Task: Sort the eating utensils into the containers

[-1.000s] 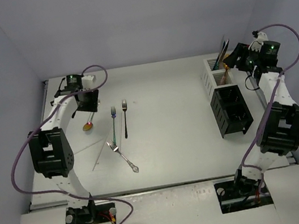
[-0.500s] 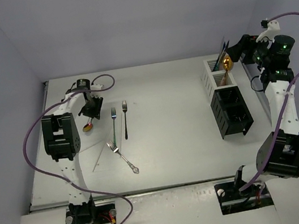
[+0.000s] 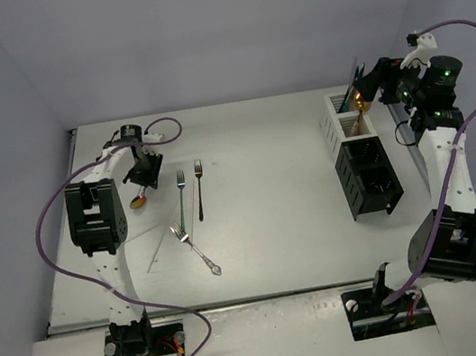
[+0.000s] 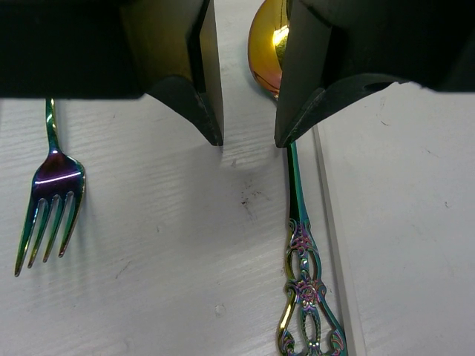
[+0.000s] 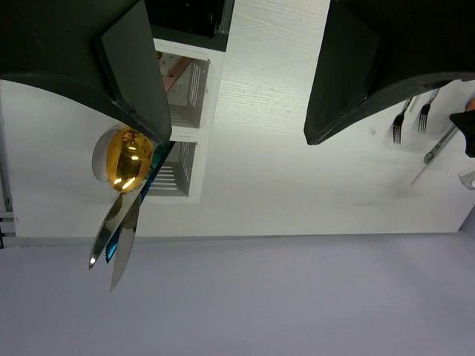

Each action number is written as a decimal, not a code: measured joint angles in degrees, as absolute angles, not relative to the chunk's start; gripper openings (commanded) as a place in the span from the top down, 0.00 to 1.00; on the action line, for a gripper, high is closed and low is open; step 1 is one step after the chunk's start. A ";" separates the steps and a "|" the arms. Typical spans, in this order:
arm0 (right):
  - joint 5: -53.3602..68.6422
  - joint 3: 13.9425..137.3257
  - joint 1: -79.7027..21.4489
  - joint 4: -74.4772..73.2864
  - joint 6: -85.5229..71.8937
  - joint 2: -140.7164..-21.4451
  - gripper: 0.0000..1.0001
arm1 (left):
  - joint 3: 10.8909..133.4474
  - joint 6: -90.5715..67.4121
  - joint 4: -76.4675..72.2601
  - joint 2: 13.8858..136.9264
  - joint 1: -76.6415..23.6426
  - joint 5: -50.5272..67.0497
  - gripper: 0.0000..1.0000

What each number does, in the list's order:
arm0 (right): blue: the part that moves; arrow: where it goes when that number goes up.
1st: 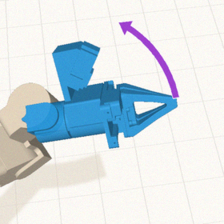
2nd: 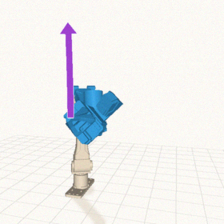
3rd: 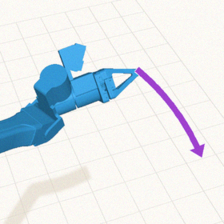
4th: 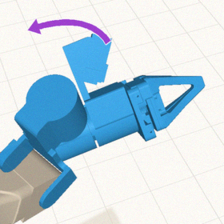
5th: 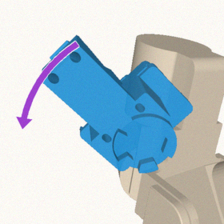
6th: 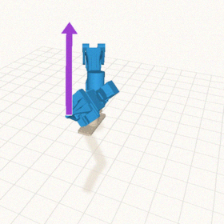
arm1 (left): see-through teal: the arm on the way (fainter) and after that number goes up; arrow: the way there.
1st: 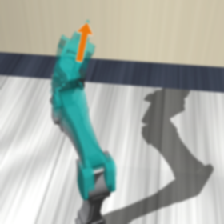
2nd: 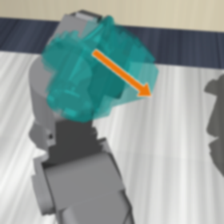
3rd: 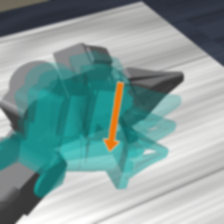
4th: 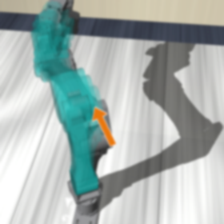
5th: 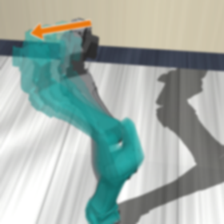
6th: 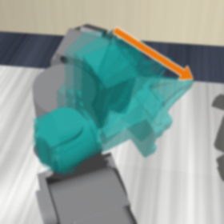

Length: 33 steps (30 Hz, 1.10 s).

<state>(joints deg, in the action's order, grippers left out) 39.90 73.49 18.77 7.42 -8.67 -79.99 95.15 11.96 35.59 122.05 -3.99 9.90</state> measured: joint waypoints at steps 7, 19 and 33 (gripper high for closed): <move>39.88 73.49 17.93 7.34 -8.40 -79.99 0.30 | 95.61 12.64 35.71 121.97 -3.95 9.67 0.70; 39.86 73.49 17.15 6.94 -7.64 -80.16 0.31 | 96.55 13.28 35.68 121.97 -3.07 9.32 0.70; 39.87 73.49 15.49 6.57 -7.09 -80.38 0.35 | 95.72 13.47 35.54 122.48 -2.87 10.44 0.76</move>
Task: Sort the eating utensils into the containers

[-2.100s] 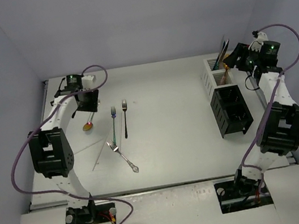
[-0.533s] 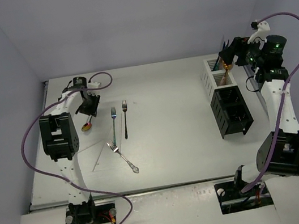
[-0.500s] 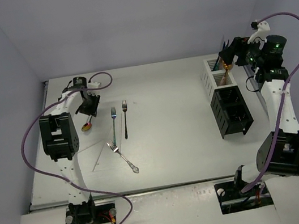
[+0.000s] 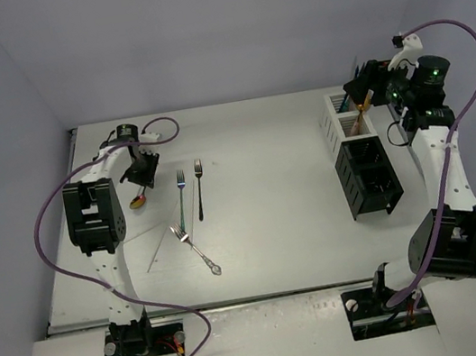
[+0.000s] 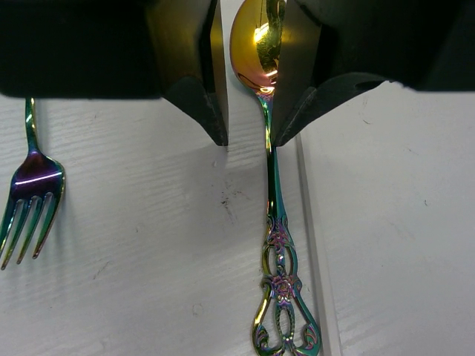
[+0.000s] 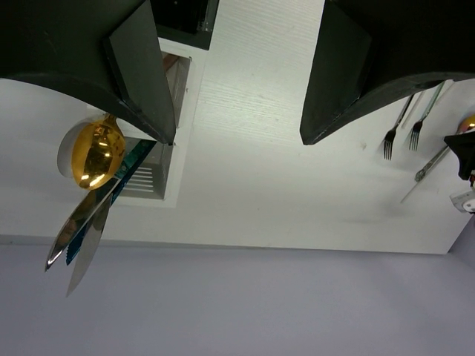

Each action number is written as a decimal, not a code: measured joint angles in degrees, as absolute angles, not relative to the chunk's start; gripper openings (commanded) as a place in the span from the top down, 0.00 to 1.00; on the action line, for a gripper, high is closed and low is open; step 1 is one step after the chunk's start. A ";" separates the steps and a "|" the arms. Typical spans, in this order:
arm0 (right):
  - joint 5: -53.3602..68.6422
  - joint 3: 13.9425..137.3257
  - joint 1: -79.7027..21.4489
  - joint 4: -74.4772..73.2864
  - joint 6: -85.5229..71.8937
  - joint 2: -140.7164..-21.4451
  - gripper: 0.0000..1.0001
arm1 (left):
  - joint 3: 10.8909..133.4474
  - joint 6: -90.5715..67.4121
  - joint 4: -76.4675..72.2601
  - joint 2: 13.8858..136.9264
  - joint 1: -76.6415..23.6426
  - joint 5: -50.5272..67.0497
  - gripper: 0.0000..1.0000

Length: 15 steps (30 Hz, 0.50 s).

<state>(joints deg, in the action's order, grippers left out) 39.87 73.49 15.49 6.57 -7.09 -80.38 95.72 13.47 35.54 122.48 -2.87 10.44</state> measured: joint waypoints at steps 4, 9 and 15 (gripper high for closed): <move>39.70 73.54 13.89 6.40 -6.34 -80.43 0.35 | 95.40 13.40 35.15 122.48 -2.87 10.43 0.76; 38.66 74.67 10.00 5.37 -3.84 -80.47 0.31 | 94.96 13.21 34.35 122.48 -2.87 10.39 0.78; 35.69 76.82 3.74 4.18 1.33 -80.44 0.31 | 94.03 12.63 33.16 122.22 -2.90 9.92 0.79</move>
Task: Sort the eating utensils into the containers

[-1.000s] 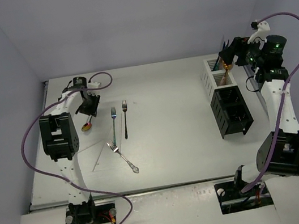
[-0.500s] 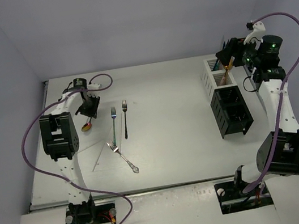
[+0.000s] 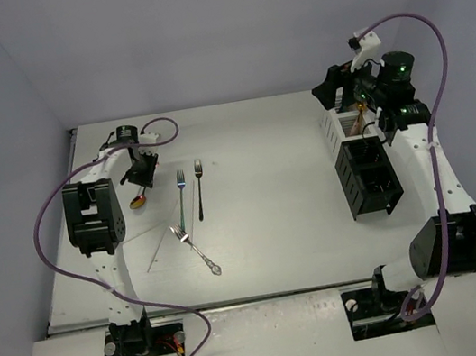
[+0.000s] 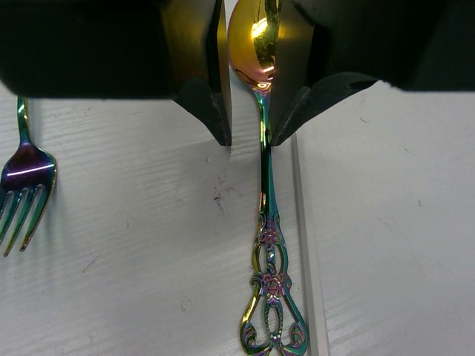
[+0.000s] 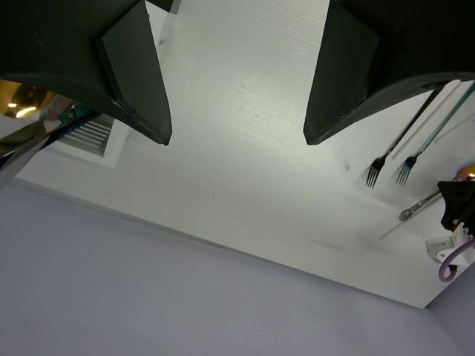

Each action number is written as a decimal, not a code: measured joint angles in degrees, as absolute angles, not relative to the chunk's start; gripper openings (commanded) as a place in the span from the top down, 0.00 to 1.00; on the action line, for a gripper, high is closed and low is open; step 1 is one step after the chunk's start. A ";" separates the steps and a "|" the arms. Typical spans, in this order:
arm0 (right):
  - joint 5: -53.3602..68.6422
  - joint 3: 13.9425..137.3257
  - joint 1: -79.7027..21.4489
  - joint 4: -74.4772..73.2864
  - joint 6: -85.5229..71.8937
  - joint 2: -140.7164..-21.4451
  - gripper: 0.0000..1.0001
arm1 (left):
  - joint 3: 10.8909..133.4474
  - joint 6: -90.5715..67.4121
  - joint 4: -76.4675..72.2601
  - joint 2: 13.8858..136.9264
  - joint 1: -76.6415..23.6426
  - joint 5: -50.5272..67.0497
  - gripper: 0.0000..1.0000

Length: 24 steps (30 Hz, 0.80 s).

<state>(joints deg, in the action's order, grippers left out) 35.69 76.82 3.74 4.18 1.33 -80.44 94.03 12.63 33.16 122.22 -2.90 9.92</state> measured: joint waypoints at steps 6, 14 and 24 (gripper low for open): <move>33.65 77.76 -0.02 2.11 4.59 -80.44 0.31 | 93.47 11.69 32.35 122.04 -2.94 9.27 0.79; 31.83 78.59 -2.01 0.75 6.56 -80.42 0.31 | 94.16 10.82 32.76 122.48 -2.93 9.09 0.79; 31.30 79.42 -2.54 -0.02 7.31 -80.36 0.31 | 94.61 10.24 33.11 122.89 -2.50 13.33 0.79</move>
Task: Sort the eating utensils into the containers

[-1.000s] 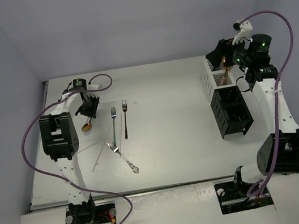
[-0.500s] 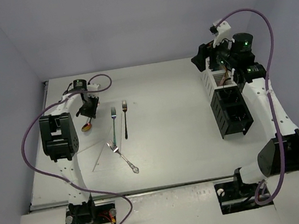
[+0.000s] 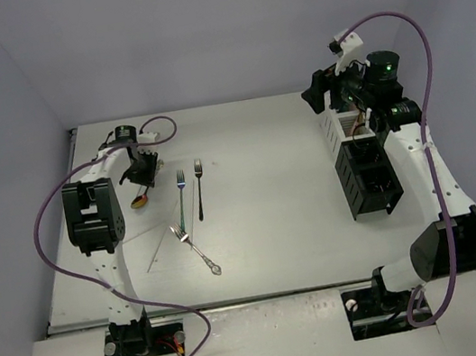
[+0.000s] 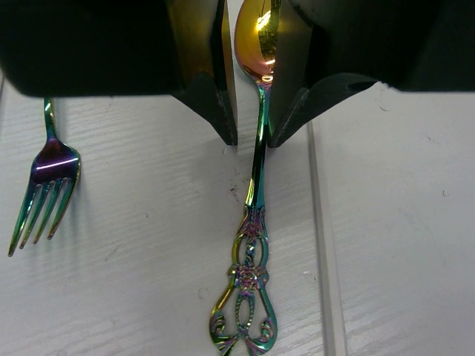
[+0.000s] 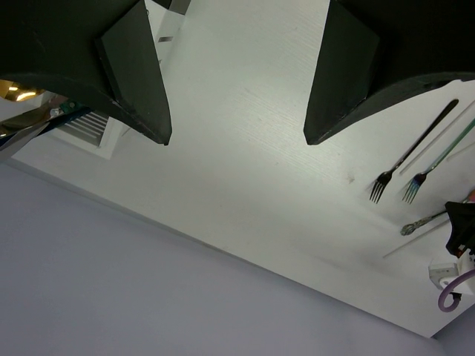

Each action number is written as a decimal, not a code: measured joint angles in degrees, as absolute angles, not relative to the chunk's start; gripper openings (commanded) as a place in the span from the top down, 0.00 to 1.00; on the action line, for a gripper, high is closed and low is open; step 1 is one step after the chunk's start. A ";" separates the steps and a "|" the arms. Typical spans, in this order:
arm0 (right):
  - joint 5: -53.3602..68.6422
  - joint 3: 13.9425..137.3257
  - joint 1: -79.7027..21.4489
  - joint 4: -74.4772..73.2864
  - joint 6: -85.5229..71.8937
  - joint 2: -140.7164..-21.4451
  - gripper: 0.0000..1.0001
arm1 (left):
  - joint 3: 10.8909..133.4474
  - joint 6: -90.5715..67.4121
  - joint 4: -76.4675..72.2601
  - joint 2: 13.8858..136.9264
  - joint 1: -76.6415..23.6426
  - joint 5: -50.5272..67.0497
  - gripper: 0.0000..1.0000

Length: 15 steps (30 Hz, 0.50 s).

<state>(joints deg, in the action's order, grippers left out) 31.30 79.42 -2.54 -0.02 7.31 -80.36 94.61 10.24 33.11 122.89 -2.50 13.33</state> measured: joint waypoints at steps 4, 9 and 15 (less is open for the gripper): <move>31.24 79.42 -2.77 -0.30 7.45 -80.36 0.31 | 94.48 10.24 33.04 122.88 -2.57 13.63 0.79; 30.97 79.66 -3.34 -0.46 7.75 -80.36 0.31 | 93.54 10.24 32.15 122.43 -3.59 11.13 0.88; 29.51 79.83 -4.84 -0.76 9.85 -79.66 0.32 | 92.53 9.88 31.41 121.72 -4.45 8.77 1.00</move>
